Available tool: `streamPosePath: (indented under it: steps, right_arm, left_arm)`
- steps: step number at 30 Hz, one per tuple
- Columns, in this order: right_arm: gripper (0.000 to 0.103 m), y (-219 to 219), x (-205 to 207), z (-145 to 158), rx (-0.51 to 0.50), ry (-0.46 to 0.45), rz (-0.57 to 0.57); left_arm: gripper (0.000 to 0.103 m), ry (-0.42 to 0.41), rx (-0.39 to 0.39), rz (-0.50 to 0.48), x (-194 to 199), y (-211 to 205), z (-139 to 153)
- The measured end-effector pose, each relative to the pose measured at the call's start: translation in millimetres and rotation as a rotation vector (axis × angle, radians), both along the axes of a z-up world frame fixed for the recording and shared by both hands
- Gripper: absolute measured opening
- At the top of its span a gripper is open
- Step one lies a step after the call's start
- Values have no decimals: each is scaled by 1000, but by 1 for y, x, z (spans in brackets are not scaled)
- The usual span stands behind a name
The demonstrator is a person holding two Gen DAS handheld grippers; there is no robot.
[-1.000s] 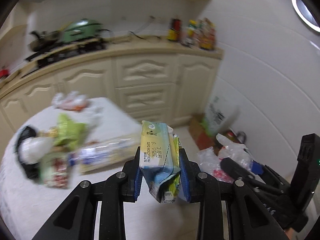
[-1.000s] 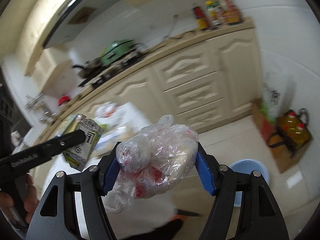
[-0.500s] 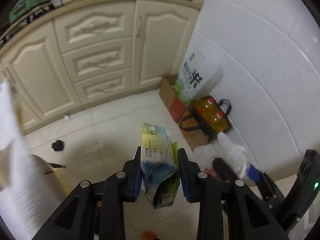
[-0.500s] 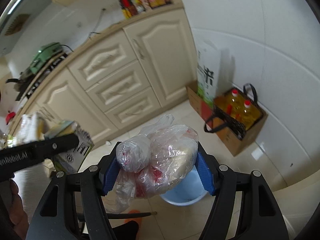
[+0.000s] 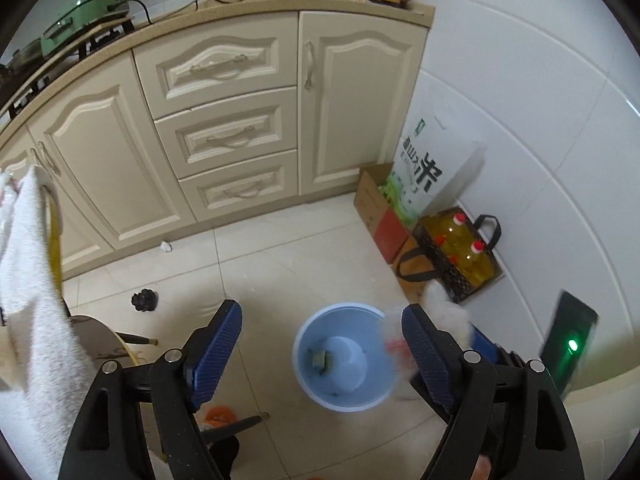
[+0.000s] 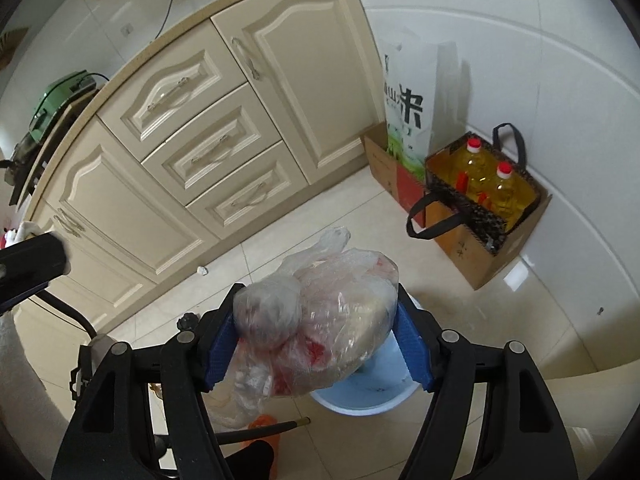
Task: Collect trash
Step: 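Carry both items to the blue bin and open both tools to drop them, then grasp the green snack bag with the right tool while the left tool grasps clear plastic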
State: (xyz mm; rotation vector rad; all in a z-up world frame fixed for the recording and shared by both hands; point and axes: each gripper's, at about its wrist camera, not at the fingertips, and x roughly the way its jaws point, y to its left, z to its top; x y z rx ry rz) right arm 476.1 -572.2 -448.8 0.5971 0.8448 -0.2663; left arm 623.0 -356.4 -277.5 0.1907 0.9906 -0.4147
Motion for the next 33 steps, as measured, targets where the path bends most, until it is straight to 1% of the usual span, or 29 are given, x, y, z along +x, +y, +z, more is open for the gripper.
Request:
streamPosePath:
  steps: [1,2,4,8,10,11,13,14,15,18,19,21,23,27,30,32,33]
  right_arm:
    - [85,0,4,0,11,-6,6]
    - [88,0,7,0,13,-9,10]
    - [89,3,9,7,-10,-13,16]
    - [92,8,0,27,-38,-25,23]
    - [99,11,-9,39,-52,-31,19]
    - [100,14,-15,47,-62,-35,20]
    - [100,20,-26,62,-70,-50,24]
    - [101,25,-34,72,-77,-68,26]
    - [101,32,-41,83,-85,-82,31]
    - [103,51,-53,111,-102,-132,56]
    - [103,62,-58,125,-115,-154,73]
    - [103,77,-62,143,-130,-183,96]
    - [103,97,-65,162,-146,-216,132]
    - [103,144,-61,193,-190,-261,214]
    - [103,177,-56,208,-215,-282,276]
    - [103,200,-51,216,-240,-293,314]
    - [103,207,-48,217,-244,-294,327]
  left_arm:
    - [78,-6,-2,8,-7,2,5]
    - [78,-12,-6,13,-12,3,9]
    - [78,-22,-12,19,-24,8,19]
    - [78,-57,-26,28,-55,23,50]
    - [78,-78,-39,26,-70,30,63]
    - [79,-87,-49,23,-78,35,69]
    - [81,-111,-75,26,-93,48,84]
    - [84,-129,-88,26,-101,56,93]
    - [86,-151,-97,27,-112,67,102]
    - [88,-206,-129,34,-140,101,127]
    - [89,-215,-141,34,-148,113,133]
    - [90,-233,-158,43,-165,143,144]
    - [90,-260,-152,65,-178,175,152]
    - [91,-318,-127,155,-197,241,162]
    - [91,-356,-81,238,-199,290,161]
    - [91,-357,-68,299,-195,318,158]
    - [91,-342,-68,334,-192,340,153]
